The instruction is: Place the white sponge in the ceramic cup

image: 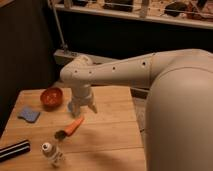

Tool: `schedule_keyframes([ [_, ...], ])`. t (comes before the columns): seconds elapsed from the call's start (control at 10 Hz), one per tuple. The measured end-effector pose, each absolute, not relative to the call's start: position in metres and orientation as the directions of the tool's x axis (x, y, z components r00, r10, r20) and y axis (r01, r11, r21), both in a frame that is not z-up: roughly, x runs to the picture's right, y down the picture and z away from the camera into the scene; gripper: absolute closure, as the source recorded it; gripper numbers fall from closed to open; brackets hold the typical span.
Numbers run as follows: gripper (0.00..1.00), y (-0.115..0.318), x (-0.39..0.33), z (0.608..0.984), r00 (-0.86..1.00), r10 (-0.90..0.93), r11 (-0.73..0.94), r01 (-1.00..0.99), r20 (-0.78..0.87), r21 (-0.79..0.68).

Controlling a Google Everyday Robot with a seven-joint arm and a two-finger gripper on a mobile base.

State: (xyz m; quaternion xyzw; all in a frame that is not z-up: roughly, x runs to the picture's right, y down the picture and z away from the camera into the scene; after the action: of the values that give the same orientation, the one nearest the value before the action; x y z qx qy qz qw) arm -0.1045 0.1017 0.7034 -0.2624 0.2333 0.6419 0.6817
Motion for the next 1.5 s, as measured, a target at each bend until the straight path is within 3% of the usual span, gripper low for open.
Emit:
schedule_keyframes([
  [0.9, 0.35, 0.101, -0.105, 0.703, 0.074, 0.756, 0.045, -0.997, -0.651, -0.061],
  [1.2, 0.35, 0.066, -0.125, 0.710, 0.244, 0.801, 0.217, -0.969, -0.547, -0.115],
  [1.5, 0.35, 0.015, -0.194, 0.720, 0.521, 0.756, 0.472, -0.853, -0.396, -0.220],
])
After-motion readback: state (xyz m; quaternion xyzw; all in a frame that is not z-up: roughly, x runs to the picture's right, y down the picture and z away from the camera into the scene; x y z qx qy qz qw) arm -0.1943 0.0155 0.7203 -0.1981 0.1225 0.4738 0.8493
